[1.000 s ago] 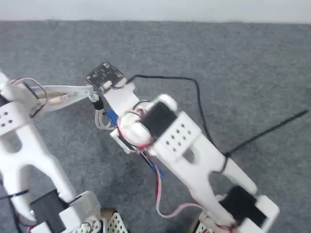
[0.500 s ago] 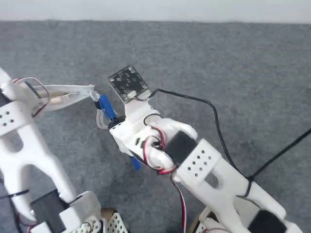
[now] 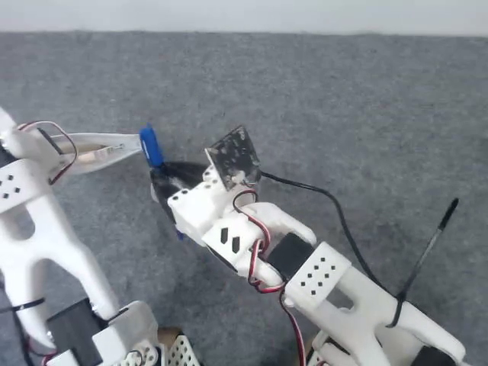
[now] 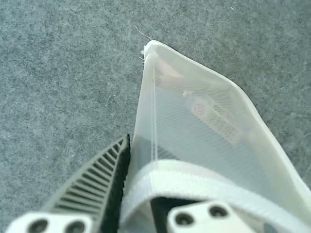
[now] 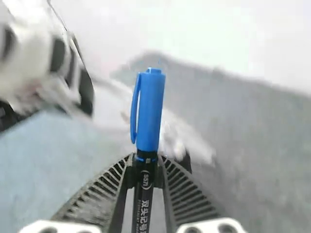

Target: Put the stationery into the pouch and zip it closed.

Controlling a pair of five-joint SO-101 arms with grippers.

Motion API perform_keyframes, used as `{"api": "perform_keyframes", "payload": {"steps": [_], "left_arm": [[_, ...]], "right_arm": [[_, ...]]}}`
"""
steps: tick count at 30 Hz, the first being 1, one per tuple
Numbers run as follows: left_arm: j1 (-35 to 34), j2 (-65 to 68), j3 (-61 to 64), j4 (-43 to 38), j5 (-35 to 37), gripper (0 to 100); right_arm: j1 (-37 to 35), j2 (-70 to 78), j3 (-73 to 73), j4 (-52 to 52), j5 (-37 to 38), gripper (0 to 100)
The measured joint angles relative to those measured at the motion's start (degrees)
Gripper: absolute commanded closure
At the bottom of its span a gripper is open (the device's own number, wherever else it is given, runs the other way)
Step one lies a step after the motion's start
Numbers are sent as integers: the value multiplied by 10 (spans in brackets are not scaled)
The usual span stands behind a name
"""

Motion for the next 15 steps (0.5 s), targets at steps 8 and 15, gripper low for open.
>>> {"api": "perform_keyframes", "payload": {"steps": [8,15], "left_arm": [[0,0,0,0,0,990],[0,0,0,0,0,990]], "right_arm": [[-3,3,0,-91,0,992],[-15,47,0,-228,0,992]]}}
